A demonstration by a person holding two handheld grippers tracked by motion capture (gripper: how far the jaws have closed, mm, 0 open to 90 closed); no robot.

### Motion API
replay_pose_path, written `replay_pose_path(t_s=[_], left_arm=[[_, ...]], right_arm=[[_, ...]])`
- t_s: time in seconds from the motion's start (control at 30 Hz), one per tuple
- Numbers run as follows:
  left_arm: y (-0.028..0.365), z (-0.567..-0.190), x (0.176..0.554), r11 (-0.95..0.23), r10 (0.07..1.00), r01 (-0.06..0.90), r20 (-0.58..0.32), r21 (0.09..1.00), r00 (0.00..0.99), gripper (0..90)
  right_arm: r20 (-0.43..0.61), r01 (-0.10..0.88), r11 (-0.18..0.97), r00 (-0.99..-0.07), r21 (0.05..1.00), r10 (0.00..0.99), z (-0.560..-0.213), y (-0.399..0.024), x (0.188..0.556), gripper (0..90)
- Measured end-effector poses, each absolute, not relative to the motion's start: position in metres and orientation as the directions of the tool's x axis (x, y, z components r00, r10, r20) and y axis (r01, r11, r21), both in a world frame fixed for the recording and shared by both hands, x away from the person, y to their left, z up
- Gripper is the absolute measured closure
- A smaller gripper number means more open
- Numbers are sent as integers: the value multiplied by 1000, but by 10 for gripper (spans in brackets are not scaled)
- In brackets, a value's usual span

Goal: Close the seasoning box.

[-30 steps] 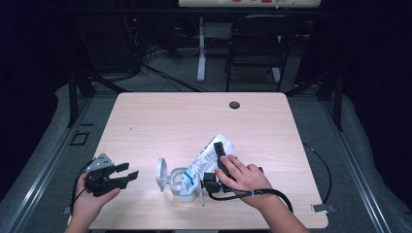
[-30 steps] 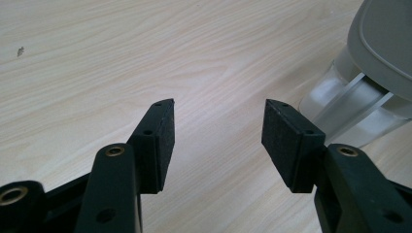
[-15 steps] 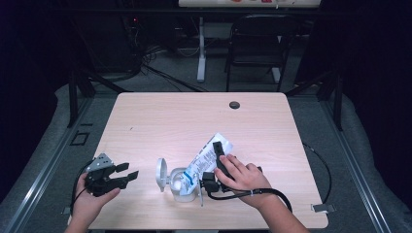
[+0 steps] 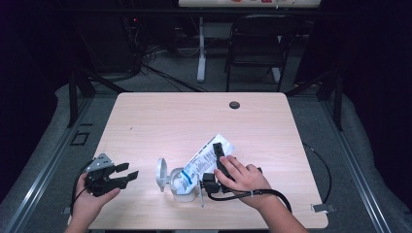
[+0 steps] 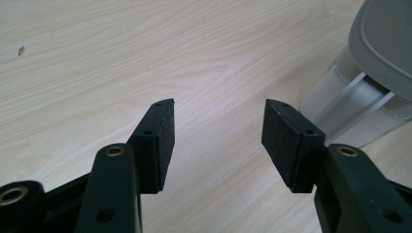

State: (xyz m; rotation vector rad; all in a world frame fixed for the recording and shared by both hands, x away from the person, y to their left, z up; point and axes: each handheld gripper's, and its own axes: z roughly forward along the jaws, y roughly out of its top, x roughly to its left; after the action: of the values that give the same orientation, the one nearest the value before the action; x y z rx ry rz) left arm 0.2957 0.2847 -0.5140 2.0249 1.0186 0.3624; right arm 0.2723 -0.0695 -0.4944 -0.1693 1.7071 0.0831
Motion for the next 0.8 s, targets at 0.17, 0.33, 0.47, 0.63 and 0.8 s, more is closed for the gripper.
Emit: replay_pose_path(t_s=[0.17,0.33,0.47,0.63,0.8], left_arm=[[285,-514,296,-333,770,534,-103,777,629,466],[285,-514,296,-334,769,531,-100,778,631,465],[285,-514,295,-335,770,532,-99,778,630,466],[285,-514,296,-334,770,532,-101,778,630,466],[285,-514,296,-334,770,532,-101,778,630,466]], right_arm=[[-990,-169,985,-126,-37,-59,-492,-70,273,651],[-991,-171,985,-123,-37,-59,-491,-70,272,654],[-990,-177,983,-121,-44,-67,-491,-70,272,655],[-990,-178,983,-123,-45,-68,-492,-71,272,654],[-990,-184,982,-126,-42,-66,-493,-71,272,654]])
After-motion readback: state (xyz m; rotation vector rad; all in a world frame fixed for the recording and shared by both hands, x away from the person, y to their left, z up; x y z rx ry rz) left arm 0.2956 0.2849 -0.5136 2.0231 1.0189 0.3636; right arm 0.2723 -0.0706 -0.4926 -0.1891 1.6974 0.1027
